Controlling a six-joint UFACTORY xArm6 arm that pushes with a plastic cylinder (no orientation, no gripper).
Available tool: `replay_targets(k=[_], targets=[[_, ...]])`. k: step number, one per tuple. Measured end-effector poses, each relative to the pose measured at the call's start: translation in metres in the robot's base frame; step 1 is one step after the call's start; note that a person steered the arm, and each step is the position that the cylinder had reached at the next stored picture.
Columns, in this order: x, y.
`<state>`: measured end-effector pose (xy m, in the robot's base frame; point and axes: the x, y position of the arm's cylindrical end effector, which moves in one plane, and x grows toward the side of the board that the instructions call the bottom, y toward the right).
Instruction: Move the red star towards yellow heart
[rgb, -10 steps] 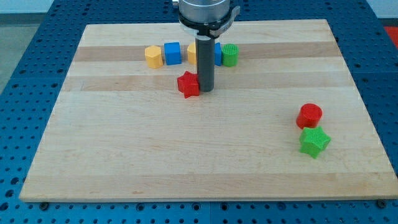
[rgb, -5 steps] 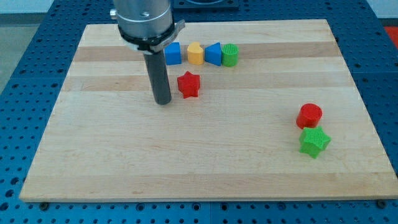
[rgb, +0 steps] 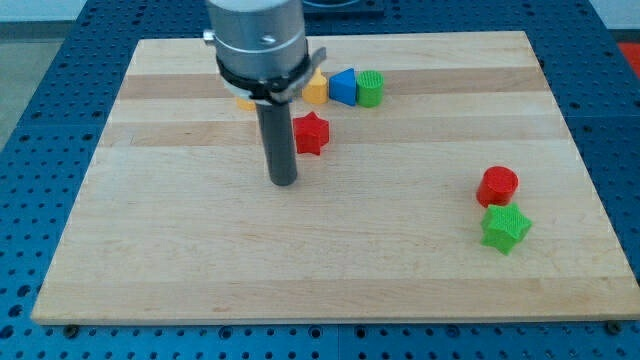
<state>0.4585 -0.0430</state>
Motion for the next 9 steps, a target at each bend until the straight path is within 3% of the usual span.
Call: replay_targets(k=[1,5,7,9], targets=[[-0.024,0.034],[-0.006,0.018],[-0.047,0.018],[-0.057,0.018]])
